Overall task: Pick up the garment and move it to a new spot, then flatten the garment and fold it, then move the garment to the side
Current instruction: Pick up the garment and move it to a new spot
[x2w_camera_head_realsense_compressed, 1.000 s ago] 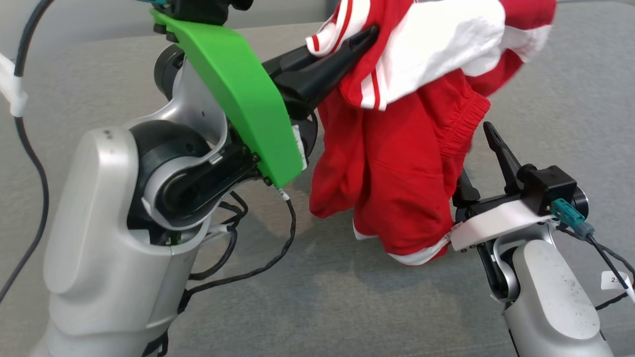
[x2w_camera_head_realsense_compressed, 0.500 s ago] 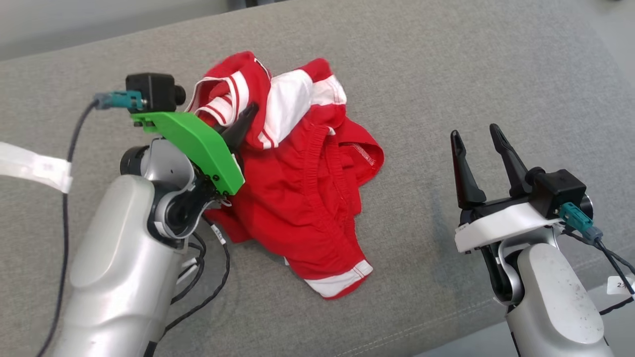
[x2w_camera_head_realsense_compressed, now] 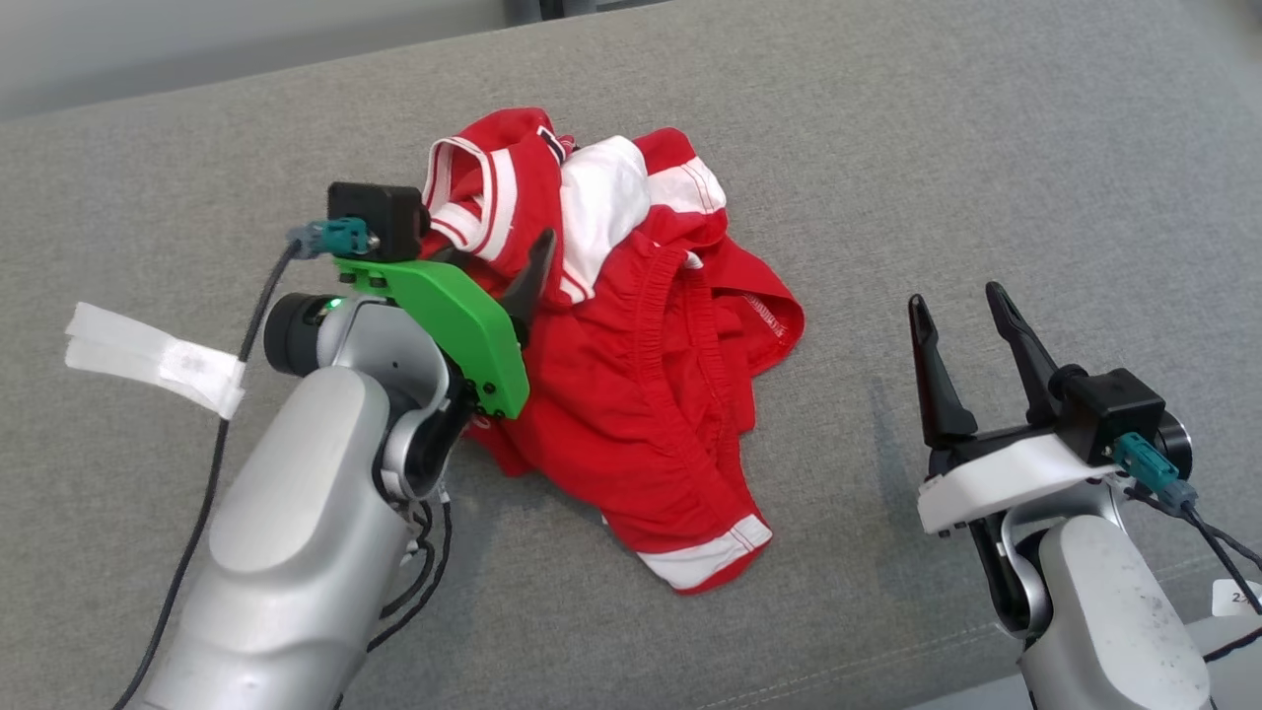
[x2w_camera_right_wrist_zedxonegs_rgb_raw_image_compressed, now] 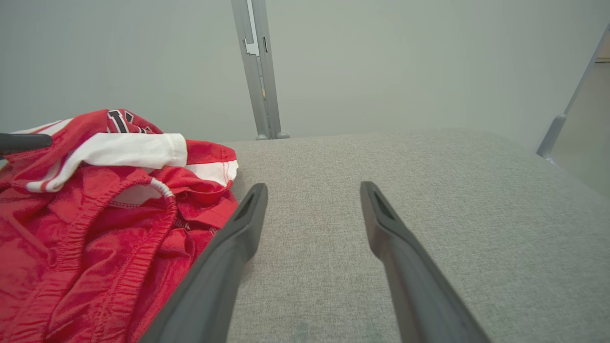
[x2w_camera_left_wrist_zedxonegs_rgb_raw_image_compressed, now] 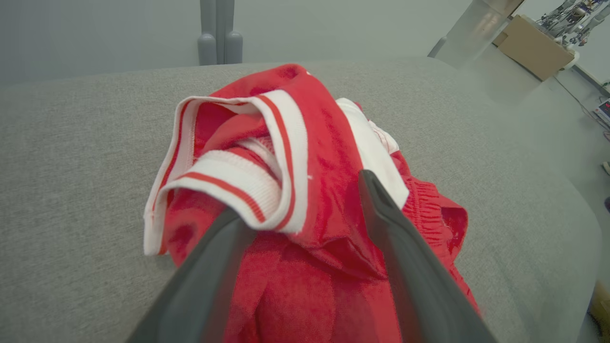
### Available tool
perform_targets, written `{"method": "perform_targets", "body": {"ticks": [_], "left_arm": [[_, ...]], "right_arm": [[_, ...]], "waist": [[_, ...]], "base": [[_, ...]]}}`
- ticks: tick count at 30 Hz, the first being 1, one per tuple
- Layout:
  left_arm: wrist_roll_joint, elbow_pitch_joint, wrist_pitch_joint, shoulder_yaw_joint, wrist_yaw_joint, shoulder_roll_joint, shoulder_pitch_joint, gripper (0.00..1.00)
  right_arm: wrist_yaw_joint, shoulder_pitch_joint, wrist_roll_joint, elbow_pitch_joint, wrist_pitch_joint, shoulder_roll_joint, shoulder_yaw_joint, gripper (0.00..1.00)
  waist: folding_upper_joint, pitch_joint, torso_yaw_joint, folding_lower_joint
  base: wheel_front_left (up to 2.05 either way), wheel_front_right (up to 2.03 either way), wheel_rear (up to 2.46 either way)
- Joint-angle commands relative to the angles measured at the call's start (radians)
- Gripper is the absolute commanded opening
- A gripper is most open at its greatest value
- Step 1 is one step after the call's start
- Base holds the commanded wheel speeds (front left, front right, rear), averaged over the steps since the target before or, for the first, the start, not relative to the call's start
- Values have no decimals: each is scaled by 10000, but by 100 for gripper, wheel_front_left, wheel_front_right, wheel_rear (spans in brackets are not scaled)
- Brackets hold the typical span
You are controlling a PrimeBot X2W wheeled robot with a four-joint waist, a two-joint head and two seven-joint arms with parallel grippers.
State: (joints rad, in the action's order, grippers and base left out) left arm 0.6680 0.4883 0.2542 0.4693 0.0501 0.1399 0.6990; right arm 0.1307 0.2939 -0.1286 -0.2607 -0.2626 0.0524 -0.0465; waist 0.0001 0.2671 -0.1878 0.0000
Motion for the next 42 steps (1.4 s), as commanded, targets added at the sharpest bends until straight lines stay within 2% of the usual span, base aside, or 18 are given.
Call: {"method": "perform_targets", "body": {"ticks": [1, 7, 10, 16, 21, 22, 23, 24, 32, 37, 38, 39, 40, 41, 42], "left_arm": [[-269, -396, 5, 167, -98, 76, -290, 100], [-540, -3030, 655, 791, -524, 444, -1568, 100], [-570, -3781, 1157, 1069, -833, 614, -2225, 100], [-839, -3567, 1241, 1212, -1342, 726, -2703, 100], [-700, -3316, 1243, 1242, -1222, 589, -2515, 100], [-709, -3265, 1248, 1229, -1233, 607, -2469, 76], [-771, -3178, 1266, 1257, -1237, 652, -2424, 22], [-789, -3083, 1275, 1293, -1197, 680, -2387, 0], [-694, -2790, 1450, 1556, -865, 796, -2298, 0], [-540, -3145, 1173, 1410, -957, 568, -2356, 0], [-475, -3256, 1166, 1420, -932, 524, -2405, 30], [-475, -3256, 1166, 1420, -932, 524, -2405, 30], [-332, -3430, 1184, 1402, -902, 457, -2488, 69], [-181, -3603, 1229, 1381, -899, 391, -2566, 100], [-97, -3797, 1314, 1394, -874, 372, -2608, 100]], "right_arm": [[1, -215, 22, -14, -31, 109, 51, 100], [1, -486, 47, 77, -31, 249, 188, 100], [1, -450, 40, 114, -31, 266, 132, 100], [1, -199, -8, 159, -31, 219, -131, 100], [1, -176, -31, 116, -31, 254, -59, 100], [1, -190, -34, 116, -31, 250, -46, 100], [1, -190, -43, 114, -31, 242, -37, 100], [1, -180, -50, 104, -31, 234, -37, 100], [1, -146, -54, 58, -31, 147, 38, 100], [1, -184, -29, 61, -31, 107, 64, 100], [1, -195, -26, 65, -31, 106, 66, 100], [1, -195, -26, 65, -31, 106, 66, 100], [1, -205, -23, 66, -31, 105, 72, 100], [1, -214, -23, 65, -31, 105, 77, 100], [1, -221, -24, 64, -31, 106, 83, 100]], "waist": [[-1, -367, 406, 0], [-1, -541, 802, 0], [-1, -442, 847, 0], [-1, -96, 662, 0], [-1, 40, 485, 0], [-1, 52, 454, 0], [-1, 65, 424, 0], [-1, 74, 394, 0], [-1, 21, 336, 0], [-1, -21, 419, 0], [-1, -26, 442, 0], [-1, -26, 442, 0], [-1, -29, 465, 0], [-1, -30, 487, 0], [-1, -31, 508, 0]], "base": [[0, 0, 0], [0, 0, 0], [0, 0, 0], [0, 0, 0], [0, 0, 0], [0, 0, 0], [0, 0, 0], [0, 0, 0], [0, 0, 0], [0, 0, 0], [0, 0, 0], [0, 0, 0], [0, 0, 0], [0, 0, 0], [0, 0, 0]]}}
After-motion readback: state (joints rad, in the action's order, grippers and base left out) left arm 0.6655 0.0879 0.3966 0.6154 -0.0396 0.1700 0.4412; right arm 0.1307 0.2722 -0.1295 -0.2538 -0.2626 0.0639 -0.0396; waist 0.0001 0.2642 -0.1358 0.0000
